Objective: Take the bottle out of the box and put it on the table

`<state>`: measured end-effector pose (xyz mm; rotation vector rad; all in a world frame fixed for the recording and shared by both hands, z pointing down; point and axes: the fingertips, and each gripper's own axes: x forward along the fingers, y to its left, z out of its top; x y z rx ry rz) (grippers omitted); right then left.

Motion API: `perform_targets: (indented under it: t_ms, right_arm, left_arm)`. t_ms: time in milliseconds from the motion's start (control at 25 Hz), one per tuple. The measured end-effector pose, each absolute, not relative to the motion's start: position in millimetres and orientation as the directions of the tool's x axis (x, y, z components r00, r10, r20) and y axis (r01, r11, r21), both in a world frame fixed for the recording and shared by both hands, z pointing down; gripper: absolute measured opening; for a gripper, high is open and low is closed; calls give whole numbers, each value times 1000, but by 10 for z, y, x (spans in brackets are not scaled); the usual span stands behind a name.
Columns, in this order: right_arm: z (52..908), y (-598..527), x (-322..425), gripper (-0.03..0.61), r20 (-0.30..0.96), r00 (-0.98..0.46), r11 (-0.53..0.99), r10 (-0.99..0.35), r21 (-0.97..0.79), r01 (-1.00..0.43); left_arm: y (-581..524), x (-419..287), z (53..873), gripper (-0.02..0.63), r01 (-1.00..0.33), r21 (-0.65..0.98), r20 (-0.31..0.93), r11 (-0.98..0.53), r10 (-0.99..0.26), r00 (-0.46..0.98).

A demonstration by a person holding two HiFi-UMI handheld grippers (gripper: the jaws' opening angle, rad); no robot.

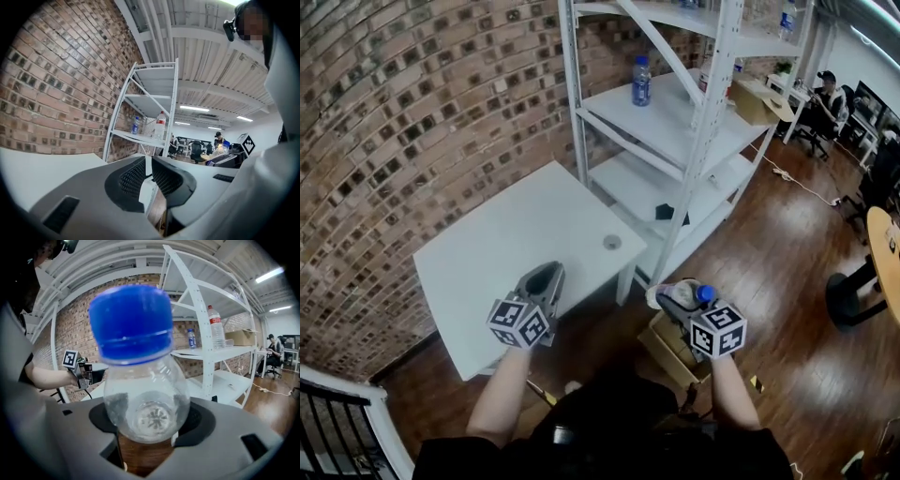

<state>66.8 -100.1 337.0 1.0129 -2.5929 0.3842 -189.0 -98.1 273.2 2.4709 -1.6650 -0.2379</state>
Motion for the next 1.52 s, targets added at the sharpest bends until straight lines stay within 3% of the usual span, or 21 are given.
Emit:
perform_targets:
  t_ms: [440, 760, 1120, 1520]
  right_arm:
    - [3279, -1300, -1224, 314, 400, -815, 865, -419, -96, -492]
    - [3375, -1372, -2677, 314, 420, -883, 958, -211, -92, -273]
    - [3524, -1973, -3615, 314, 462, -884, 989, -77, -76, -126]
    - [3778, -2978, -4004, 314, 532, -836, 980, -136, -54, -193]
  left_arm:
    - [-492, -3769, 2635, 15, -977, 189, -60, -94, -995, 84]
    - [209, -4967, 2718, 8, -966, 188, -54, 176, -980, -189]
    - [179, -5536, 2777, 2, -923, 201, -18, 330, -940, -340]
    - [-342, -5808, 3036, 2, -894, 211, 18, 394, -916, -400]
